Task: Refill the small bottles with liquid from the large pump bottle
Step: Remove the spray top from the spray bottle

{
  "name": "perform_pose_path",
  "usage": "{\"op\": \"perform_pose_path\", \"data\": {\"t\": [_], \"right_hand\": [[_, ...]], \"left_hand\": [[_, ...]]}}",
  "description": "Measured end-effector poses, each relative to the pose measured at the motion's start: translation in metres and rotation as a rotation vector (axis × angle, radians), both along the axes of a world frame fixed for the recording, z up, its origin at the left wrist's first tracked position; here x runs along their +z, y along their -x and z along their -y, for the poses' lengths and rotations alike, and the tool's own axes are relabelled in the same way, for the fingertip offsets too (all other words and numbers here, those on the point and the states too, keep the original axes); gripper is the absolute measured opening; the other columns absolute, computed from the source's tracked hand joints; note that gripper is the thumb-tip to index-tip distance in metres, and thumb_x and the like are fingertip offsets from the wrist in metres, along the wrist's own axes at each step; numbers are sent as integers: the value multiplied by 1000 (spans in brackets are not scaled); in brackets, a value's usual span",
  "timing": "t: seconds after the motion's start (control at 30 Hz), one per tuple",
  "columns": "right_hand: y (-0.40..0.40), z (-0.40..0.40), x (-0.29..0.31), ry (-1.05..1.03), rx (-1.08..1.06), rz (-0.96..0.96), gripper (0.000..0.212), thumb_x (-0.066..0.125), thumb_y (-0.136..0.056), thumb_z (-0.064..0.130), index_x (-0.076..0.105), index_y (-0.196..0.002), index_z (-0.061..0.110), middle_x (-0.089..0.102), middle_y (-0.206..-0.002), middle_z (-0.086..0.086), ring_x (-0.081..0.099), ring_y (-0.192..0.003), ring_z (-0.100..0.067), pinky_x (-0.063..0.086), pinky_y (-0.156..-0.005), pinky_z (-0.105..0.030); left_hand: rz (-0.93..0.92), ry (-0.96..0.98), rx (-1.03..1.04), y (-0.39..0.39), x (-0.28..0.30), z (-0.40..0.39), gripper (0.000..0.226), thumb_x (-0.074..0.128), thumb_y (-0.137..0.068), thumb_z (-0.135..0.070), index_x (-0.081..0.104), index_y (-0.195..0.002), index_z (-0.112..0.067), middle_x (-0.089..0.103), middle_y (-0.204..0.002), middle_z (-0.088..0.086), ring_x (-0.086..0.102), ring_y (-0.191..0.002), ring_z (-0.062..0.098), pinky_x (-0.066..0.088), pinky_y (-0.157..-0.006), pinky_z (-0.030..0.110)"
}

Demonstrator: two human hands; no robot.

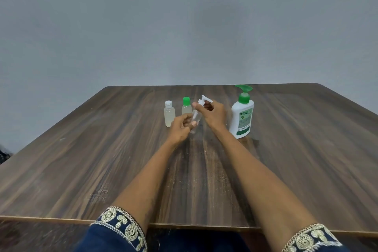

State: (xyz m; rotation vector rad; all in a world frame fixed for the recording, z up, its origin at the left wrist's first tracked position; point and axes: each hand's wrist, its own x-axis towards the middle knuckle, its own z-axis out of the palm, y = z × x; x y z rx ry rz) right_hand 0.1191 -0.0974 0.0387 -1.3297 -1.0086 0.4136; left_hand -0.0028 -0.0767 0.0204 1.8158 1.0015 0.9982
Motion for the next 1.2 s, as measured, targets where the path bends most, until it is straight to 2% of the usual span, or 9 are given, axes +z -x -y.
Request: {"op": "perform_pose_path", "data": {"t": [0.13,0.2,0.4,0.57,0.67,0.8,0.97,1.1,1.2], "right_hand": [[-1,1,-4,-53,101,-207,24,73,-84,8,67,-107,6,71,-93,-11,65,-81,-12,52,-84,-30],[0,1,-5,-69,180,-311,24,65,-89,0,60,-111,8,70,-98,-13,67,-84,-13,53,-89,-34],[1,-2,-1,-76,342,-582,37,55,-96,2,40,-129,3,65,-119,-20,67,-99,-24,58,-77,-30],[7,-7,-4,50,208,-386,53,76,-81,34,45,-121,20,65,-112,-8,66,-100,-26,54,-77,-39],[6,-12,-6,34,119,-337,60,80,-79,25,39,-122,23,64,-102,-9,65,-97,-26,54,-82,-42],[4,-8,-5,-7,180,-356,47,65,-91,9,35,-127,18,67,-95,-4,64,-92,-16,51,-84,-25],[7,-11,-3,17,182,-362,45,73,-85,29,44,-118,22,65,-107,-3,64,-106,-24,54,-91,-43],[7,-12,-6,15,126,-219,37,71,-87,21,44,-113,24,65,-96,0,64,-100,-27,53,-88,-41],[3,-12,-3,-47,121,-277,31,62,-93,10,42,-115,21,68,-96,-2,65,-93,-19,51,-89,-37]], "left_hand": [[20,36,-25,0,-1,-2,34,58,-90,-6,56,-123,-1,65,-110,17,61,-106,29,51,-92,37],[36,43,-37,-1,-1,-2,33,56,-90,-4,55,-123,1,65,-108,17,62,-103,29,54,-86,31],[118,110,-114,-2,-3,-1,29,48,-94,0,53,-121,5,63,-103,13,65,-78,3,53,-72,14],[105,50,-39,-5,-4,-2,34,54,-91,-2,53,-124,3,63,-111,15,59,-101,20,51,-85,22],[84,39,-18,-5,-5,-1,36,55,-91,-4,52,-126,2,61,-116,16,57,-110,25,47,-98,35],[89,32,-14,-4,-4,-2,33,53,-92,-2,52,-124,1,62,-115,18,59,-108,28,47,-97,38],[60,2,1,-4,-3,-2,35,53,-91,-2,51,-126,0,61,-113,15,57,-105,23,47,-96,34],[36,16,-14,-1,-6,-3,34,52,-92,-4,52,-126,-1,62,-112,12,58,-105,22,46,-95,31],[-17,39,-49,4,-10,-6,31,51,-93,-7,54,-124,-3,62,-113,12,59,-105,23,48,-95,35]]}}
